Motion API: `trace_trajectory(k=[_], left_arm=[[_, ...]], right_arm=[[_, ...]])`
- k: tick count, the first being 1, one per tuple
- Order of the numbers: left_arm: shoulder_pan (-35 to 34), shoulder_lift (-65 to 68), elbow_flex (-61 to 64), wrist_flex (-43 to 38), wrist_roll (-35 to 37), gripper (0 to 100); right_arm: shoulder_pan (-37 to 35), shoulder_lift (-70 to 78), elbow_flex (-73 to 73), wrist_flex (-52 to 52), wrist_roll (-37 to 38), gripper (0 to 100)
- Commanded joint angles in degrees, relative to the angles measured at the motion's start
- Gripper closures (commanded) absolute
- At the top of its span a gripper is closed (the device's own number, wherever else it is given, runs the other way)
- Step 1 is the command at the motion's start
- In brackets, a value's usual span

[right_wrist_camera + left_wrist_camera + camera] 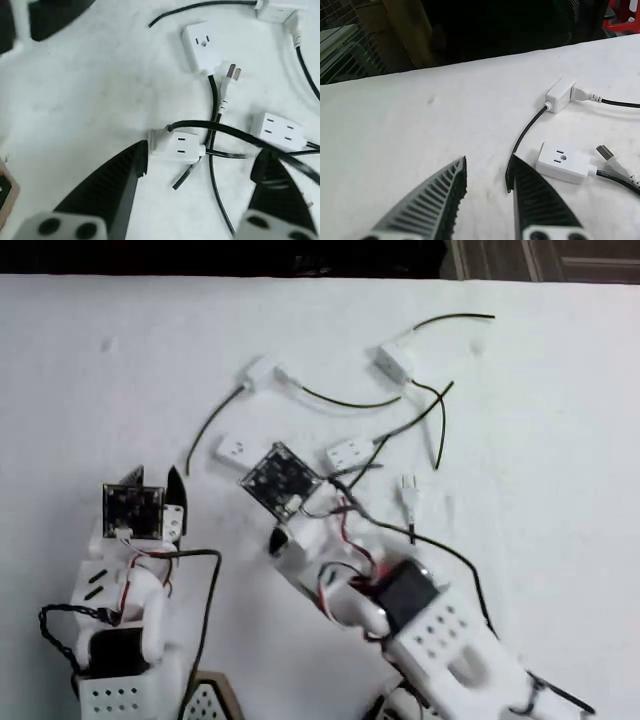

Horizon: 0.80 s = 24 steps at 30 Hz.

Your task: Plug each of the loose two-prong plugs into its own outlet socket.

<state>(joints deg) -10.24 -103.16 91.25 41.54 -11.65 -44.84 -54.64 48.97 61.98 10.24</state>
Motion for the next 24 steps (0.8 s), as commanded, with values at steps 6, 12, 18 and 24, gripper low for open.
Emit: trace_trajectory(k=[6, 12, 18, 24], left_arm=[[6.8, -0.4, -0.7, 6.0, -0.3, 82], [9.8, -0.1, -6.3, 16.5, -0.3, 73], [20.1, 0.0, -8.1, 24.9, -5.5, 71], [23.2, 0.1, -7.3, 25.8, -8.3, 71]], right_arm=[[0.8, -5.2, -3.3, 11.9, -0.6, 96.1], [14.1, -5.1, 1.3, 7.8, -0.7, 98.1], [30.4, -4.7, 2.0, -1.8, -0.7, 97.4], [41.0, -4.7, 2.0, -4.3, -0.2, 97.1]])
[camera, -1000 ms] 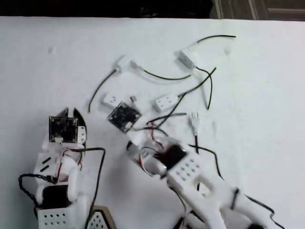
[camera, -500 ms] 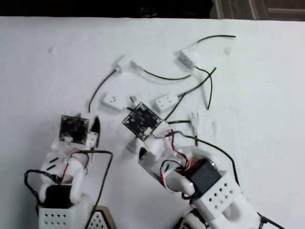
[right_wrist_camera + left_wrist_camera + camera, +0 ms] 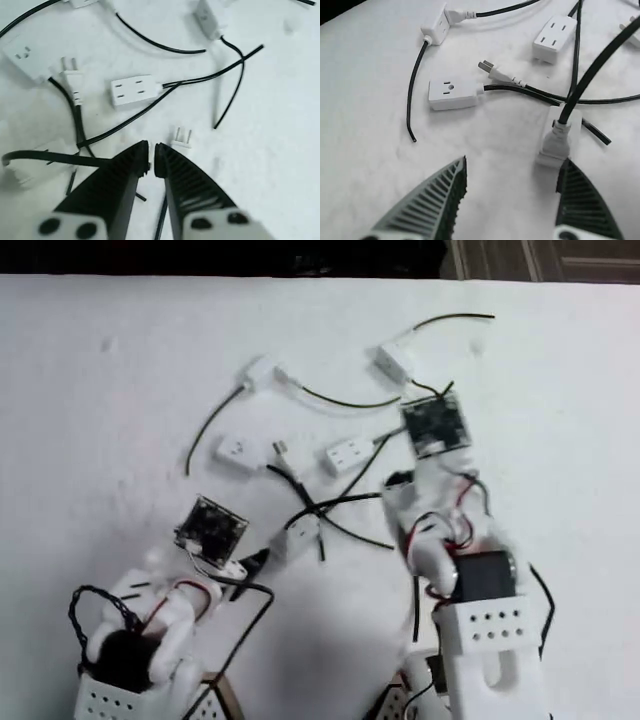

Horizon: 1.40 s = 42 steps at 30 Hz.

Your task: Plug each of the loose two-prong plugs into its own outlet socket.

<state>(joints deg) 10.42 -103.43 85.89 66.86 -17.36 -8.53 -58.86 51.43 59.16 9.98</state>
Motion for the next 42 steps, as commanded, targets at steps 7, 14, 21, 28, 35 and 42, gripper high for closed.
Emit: trace_trajectory(k=[7, 14, 21, 28, 35, 42], left_arm=[[6.3, 11.8, -3.7, -2.8, -2.9, 68], [9.8, 33.8, -7.7, -13.2, -2.8, 69], [11.0, 54.9, -15.0, -21.4, -2.9, 69], [10.7, 77.4, -26.3, -26.1, -2.5, 70], [11.1, 90.6, -36.2, -25.8, -2.5, 83], [12.2, 93.6, -39.5, -22.3, -3.0, 90]], right_arm=[[9.9, -0.5, 2.8, -5.7, -0.2, 89.0], [12.3, -0.5, 4.9, -9.1, -0.4, 89.0], [12.3, -0.5, 4.9, -9.1, 0.0, 89.0], [12.3, -0.5, 4.9, -9.1, 0.1, 89.0], [12.3, -0.5, 4.9, -9.1, 0.1, 89.0], [12.3, -0.5, 4.9, -9.1, 0.1, 89.0]])
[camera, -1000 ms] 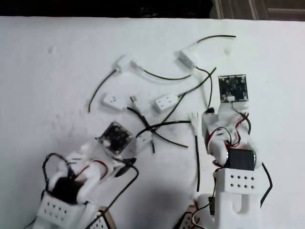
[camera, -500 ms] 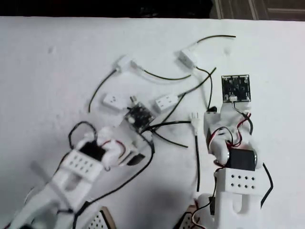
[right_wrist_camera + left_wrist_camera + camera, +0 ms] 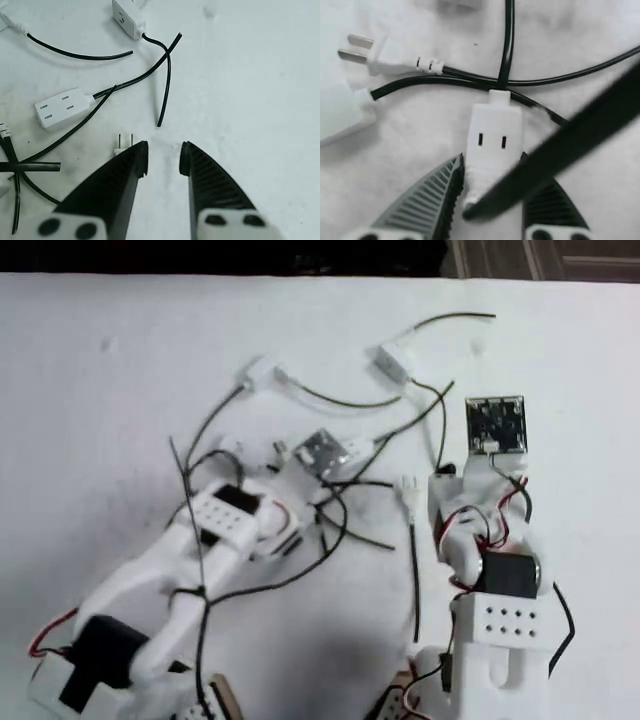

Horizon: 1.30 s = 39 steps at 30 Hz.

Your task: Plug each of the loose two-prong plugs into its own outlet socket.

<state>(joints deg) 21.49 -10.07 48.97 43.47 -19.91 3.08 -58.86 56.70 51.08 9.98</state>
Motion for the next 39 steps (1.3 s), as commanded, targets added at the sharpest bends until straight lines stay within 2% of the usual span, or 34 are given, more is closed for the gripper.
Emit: trace_trajectory(k=[1, 4, 10, 14, 18, 23, 28, 33, 37, 39], left_arm=[[1.3, 0.0, -2.5, 1.1, -0.4, 92], [0.9, -1.7, -2.9, 1.1, -0.5, 98], [-2.3, -12.0, -3.2, 2.4, -0.4, 98], [-7.0, -17.8, -4.8, 2.6, -0.4, 98], [-12.2, -18.7, -11.0, 4.3, -0.4, 98], [-16.0, -18.3, -17.3, 2.4, -0.4, 98], [-17.8, -11.2, -22.9, -2.3, -0.4, 98], [-21.0, 4.1, -32.5, -7.0, -0.4, 98], [-23.1, 17.7, -43.7, -6.9, -0.5, 98], [-24.2, 23.3, -48.5, -5.8, -0.5, 94]], right_arm=[[0.7, -0.5, -0.4, -1.0, 0.1, 89.0], [0.7, -0.5, -0.4, -1.0, 0.1, 89.0], [0.6, -0.5, -0.4, -1.0, 0.1, 89.0], [0.3, -0.5, -0.4, -1.0, 0.1, 89.0], [0.2, -0.5, -0.4, -1.0, 0.1, 89.0], [0.2, -0.5, -0.4, -1.0, 0.1, 89.0], [0.2, -0.5, -0.2, -1.0, 0.1, 89.0], [0.1, -0.5, -0.2, -1.0, 0.1, 89.0], [-1.6, -0.5, -0.1, -0.7, 0.2, 89.0], [-1.8, -0.5, -0.1, -0.7, 0.2, 89.0]])
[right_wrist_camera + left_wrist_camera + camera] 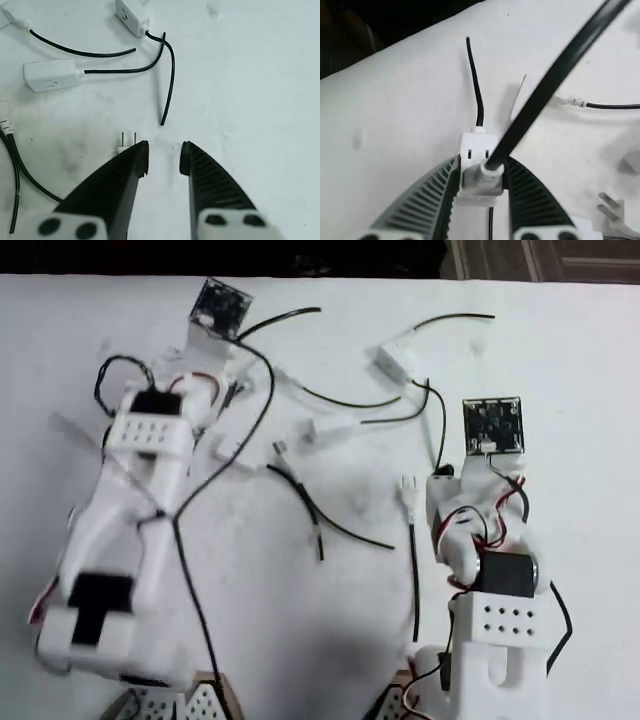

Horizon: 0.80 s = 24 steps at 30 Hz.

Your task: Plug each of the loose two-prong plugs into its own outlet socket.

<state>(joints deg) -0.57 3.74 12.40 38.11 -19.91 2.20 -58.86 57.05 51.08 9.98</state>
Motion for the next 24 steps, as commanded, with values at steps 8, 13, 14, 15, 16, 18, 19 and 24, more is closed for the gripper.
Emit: trace_trajectory(k=[8, 13, 14, 15, 16, 18, 19, 24], left_arm=[[-2.7, 17.5, -25.7, 14.4, 1.6, 73], [-1.1, 17.4, -30.7, 21.2, 1.1, 73], [-0.7, 17.5, -31.5, 22.5, 0.5, 73], [-0.1, 17.5, -32.1, 23.8, 0.0, 73], [0.4, 17.5, -32.6, 25.0, -0.3, 73], [0.9, 17.5, -33.3, 26.6, -0.5, 73], [1.2, 17.5, -33.3, 27.1, -0.5, 73], [1.5, 17.7, -32.7, 28.7, -0.5, 73]], right_arm=[[-1.0, -0.5, -0.4, -0.7, 0.2, 89.0], [-0.8, -0.5, -0.4, -0.7, 0.2, 89.0], [-0.8, -0.5, -0.4, -0.7, 0.2, 89.0], [-0.8, -0.5, -0.4, -0.7, 0.2, 89.0], [-0.8, -0.5, -0.4, -0.7, 0.2, 89.0], [-0.8, -0.5, -0.4, -0.7, 0.2, 89.0], [-0.8, -0.5, -0.4, -0.7, 0.2, 89.0], [-0.8, -0.5, -0.4, -0.7, 0.2, 89.0]])
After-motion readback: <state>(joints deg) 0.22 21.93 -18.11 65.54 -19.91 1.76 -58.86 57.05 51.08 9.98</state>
